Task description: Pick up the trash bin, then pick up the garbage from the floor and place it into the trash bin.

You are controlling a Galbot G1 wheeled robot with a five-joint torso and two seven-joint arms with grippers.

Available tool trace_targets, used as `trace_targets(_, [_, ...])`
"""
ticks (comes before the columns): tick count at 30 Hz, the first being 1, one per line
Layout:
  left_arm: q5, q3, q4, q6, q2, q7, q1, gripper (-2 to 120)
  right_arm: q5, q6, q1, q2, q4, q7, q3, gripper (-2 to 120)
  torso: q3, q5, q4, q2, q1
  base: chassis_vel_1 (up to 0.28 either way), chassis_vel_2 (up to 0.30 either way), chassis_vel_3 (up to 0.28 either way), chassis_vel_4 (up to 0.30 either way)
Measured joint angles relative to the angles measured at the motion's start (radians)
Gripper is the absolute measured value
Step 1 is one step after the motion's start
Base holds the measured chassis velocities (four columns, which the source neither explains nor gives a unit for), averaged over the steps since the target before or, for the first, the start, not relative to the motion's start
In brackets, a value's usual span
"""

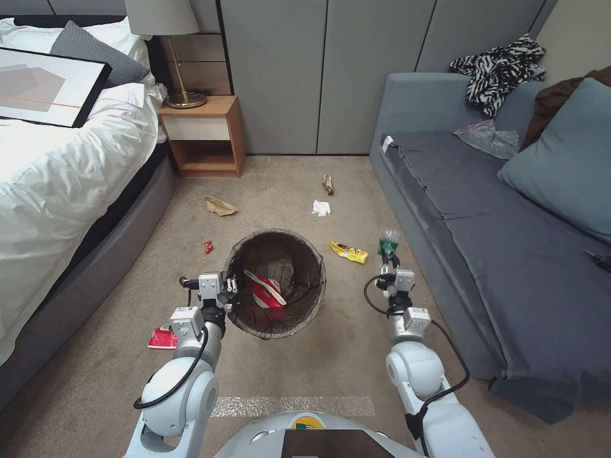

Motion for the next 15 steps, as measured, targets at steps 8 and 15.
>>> trace_targets(8, [-0.057,0.033,-0.005,0.054,0.004,-0.015,0.008,2,0.023,0.145,-0.036,-0.021,0.188,-0.281,-0.026,17,0.0,0.0,-0.0002,0.0,0.0,0.0,0.0,0.0,0.0])
trace_targets(15, [-0.072,0.053,-0.005,0.072,0.004,-0.021,0.008,2,0.015,0.183,-0.056,-0.038,0.258,-0.39,-0.082,17,0.0,0.0,-0.0001,0.0,0.0,0.0,0.0,0.0,0.0])
